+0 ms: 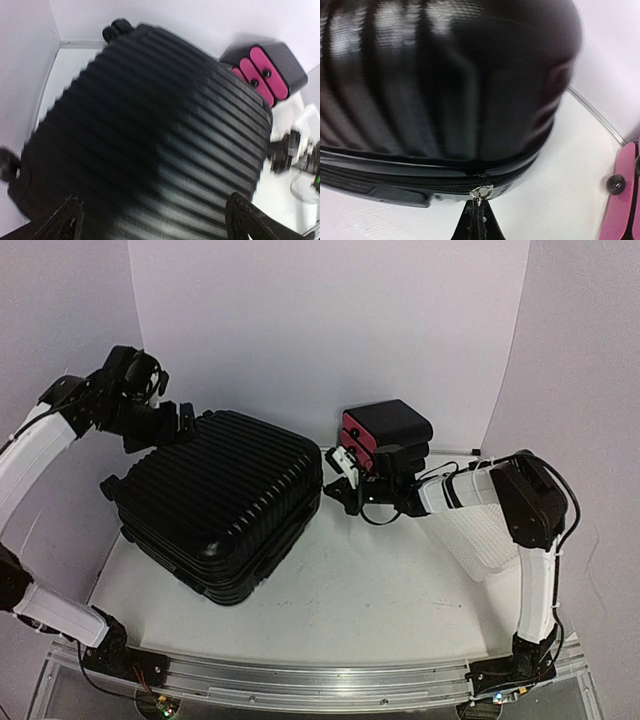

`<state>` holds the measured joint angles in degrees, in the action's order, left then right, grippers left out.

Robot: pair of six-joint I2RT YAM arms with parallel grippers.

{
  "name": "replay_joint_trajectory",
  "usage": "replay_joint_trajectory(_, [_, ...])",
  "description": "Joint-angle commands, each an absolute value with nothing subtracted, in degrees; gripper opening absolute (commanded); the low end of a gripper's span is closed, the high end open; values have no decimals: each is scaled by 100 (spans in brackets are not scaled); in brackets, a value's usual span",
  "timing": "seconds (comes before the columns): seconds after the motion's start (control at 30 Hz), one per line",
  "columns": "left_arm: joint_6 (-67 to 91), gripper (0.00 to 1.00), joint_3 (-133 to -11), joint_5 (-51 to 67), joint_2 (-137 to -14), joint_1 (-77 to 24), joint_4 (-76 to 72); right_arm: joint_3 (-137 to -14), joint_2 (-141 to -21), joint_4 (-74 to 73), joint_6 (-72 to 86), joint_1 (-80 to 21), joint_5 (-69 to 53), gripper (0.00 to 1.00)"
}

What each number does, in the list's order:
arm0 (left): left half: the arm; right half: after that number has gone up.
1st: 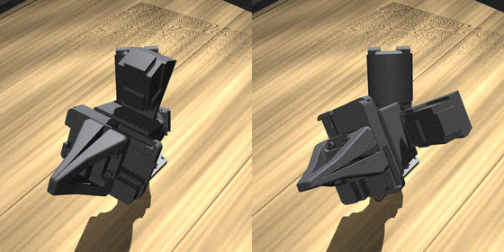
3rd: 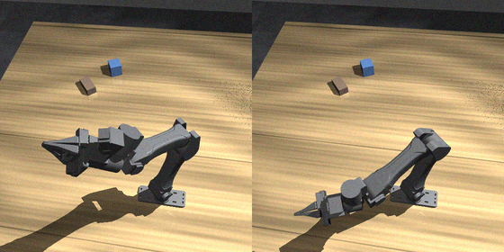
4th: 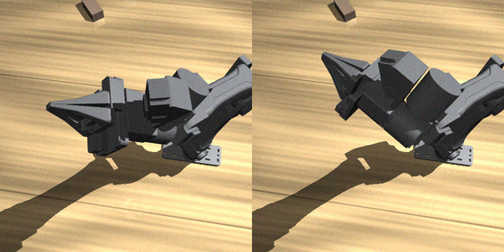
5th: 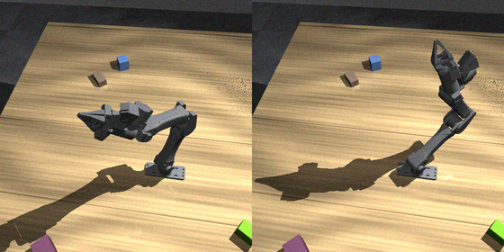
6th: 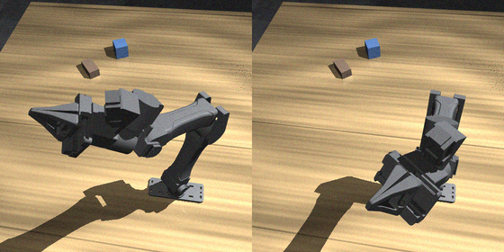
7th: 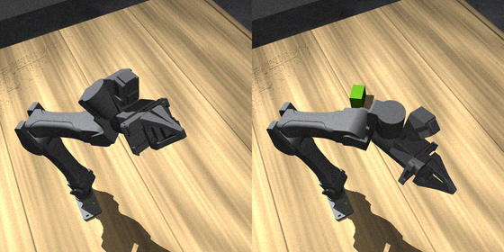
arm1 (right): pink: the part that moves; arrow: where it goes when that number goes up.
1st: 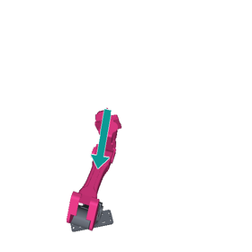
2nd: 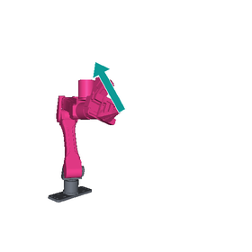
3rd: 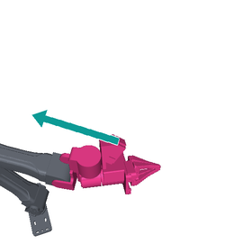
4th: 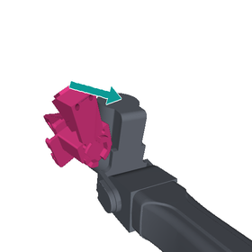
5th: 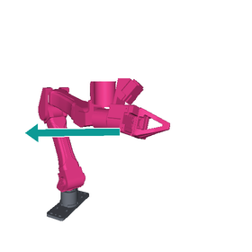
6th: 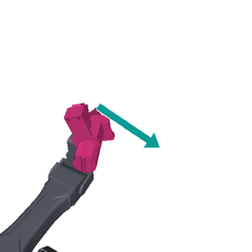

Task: Open, take out, and arrange the luggage

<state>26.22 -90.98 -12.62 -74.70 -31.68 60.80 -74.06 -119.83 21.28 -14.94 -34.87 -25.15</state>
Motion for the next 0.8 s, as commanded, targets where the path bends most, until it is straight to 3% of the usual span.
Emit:
replay_joint_trajectory(0.0, [1623, 99, -9960, 406, -8846, -2014, 5587, -6738, -10967, 2525, -1499, -3843, -2481, 0])
replay_joint_trajectory(0.17, [1369, 99, -11394, 1003, -10486, -1137, 5466, -6067, -10379, 2558, -1335, -4219, -2337, 0])
replay_joint_trajectory(0.33, [954, 99, -13398, 1779, -11879, -1114, 5554, -5617, -9919, 2521, -1317, -4953, -1911, 0])
replay_joint_trajectory(0.47, [750, 99, -14269, 2276, -12524, -1129, 5546, -5462, -9739, 2473, -1214, -5624, -1508, 0])
replay_joint_trajectory(0.63, [650, 98, -14359, 2729, -12934, -1275, 5531, -5492, -9697, 2423, -1063, -6323, -1204, 0])
replay_joint_trajectory(0.77, [483, 96, -13659, 2664, -12859, -1615, 5546, -5463, -9615, 2428, -775, -6547, -879, 0])
